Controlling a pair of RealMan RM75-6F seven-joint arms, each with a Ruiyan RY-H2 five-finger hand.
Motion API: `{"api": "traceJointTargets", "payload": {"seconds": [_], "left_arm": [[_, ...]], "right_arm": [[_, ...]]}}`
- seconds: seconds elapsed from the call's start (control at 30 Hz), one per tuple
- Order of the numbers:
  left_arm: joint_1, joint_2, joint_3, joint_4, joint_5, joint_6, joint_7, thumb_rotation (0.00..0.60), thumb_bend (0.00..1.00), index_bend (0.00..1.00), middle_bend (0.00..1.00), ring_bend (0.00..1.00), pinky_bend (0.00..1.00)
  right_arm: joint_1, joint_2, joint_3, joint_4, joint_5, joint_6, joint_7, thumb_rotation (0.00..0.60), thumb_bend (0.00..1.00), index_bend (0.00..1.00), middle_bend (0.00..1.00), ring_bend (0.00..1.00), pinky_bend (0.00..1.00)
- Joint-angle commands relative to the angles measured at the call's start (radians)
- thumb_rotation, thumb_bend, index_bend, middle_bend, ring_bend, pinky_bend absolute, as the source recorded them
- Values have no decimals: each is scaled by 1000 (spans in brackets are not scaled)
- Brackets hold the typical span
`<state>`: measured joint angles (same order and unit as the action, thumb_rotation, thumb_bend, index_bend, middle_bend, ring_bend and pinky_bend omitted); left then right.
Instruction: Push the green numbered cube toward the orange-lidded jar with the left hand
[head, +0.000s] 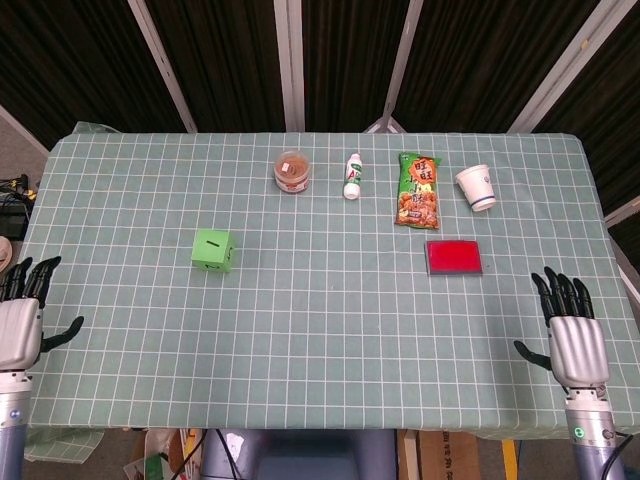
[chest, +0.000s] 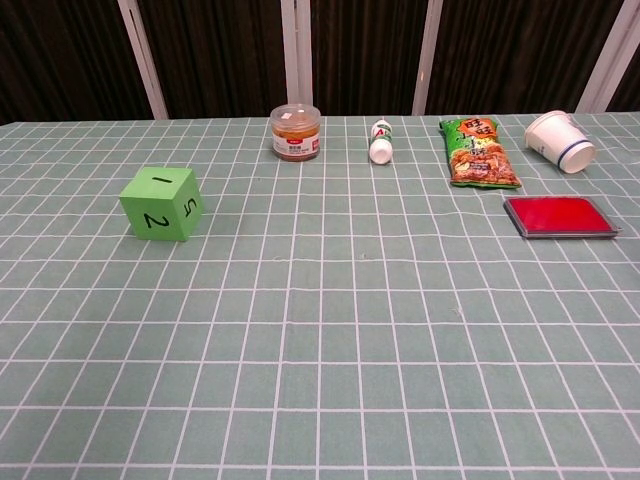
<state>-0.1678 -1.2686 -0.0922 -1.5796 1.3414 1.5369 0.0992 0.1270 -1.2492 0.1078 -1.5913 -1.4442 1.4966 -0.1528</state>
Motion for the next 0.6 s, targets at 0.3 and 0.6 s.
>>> {"api": "traceJointTargets", "payload": {"seconds": [0.3, 0.6], "left_arm": [[-9, 2, -6, -13, 23, -15, 25, 600, 293, 106, 239, 108, 177], [-158, 101, -98, -41, -164, -345, 83, 600, 387, 106, 436, 253, 331]], "right_arm": [[-5, 13, 11, 1, 22, -6, 30, 600, 44, 72, 0, 0, 0], [-7, 18, 17, -10, 44, -17, 31, 600, 44, 72, 0, 0, 0]]}}
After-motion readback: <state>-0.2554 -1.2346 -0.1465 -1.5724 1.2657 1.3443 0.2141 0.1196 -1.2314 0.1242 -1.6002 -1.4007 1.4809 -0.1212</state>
